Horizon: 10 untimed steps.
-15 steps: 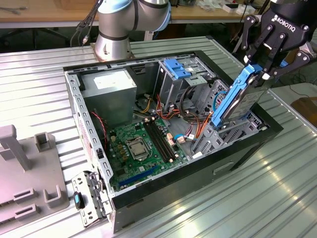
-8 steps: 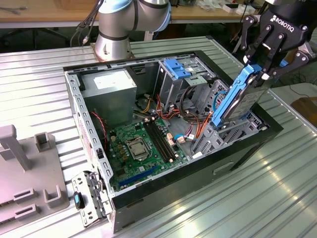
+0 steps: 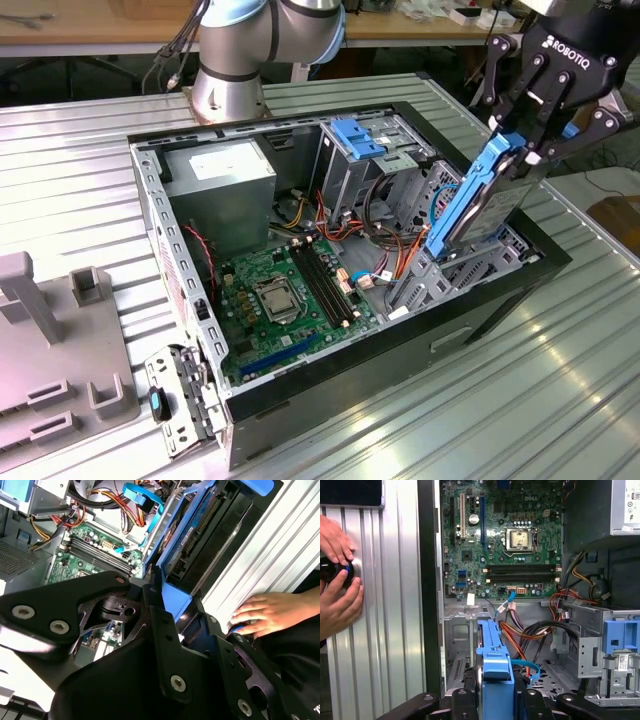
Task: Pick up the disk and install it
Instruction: 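Insert the disk into the insertion slot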
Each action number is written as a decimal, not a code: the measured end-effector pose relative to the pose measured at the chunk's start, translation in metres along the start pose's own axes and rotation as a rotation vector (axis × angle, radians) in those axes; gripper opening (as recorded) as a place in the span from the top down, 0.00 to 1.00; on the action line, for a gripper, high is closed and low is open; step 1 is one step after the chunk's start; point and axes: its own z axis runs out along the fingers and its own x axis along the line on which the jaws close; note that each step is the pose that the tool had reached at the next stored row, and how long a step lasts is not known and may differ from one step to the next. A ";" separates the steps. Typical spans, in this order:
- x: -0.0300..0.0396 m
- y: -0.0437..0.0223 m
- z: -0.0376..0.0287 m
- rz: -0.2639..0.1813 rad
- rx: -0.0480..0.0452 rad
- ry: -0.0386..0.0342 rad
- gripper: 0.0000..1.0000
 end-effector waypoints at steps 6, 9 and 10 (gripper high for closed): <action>0.0001 0.0005 0.0026 -0.004 0.0050 -0.0006 0.63; 0.0002 0.0010 0.0042 -0.005 0.0049 -0.0012 0.63; 0.0002 0.0011 0.0047 -0.005 0.0050 -0.0014 0.63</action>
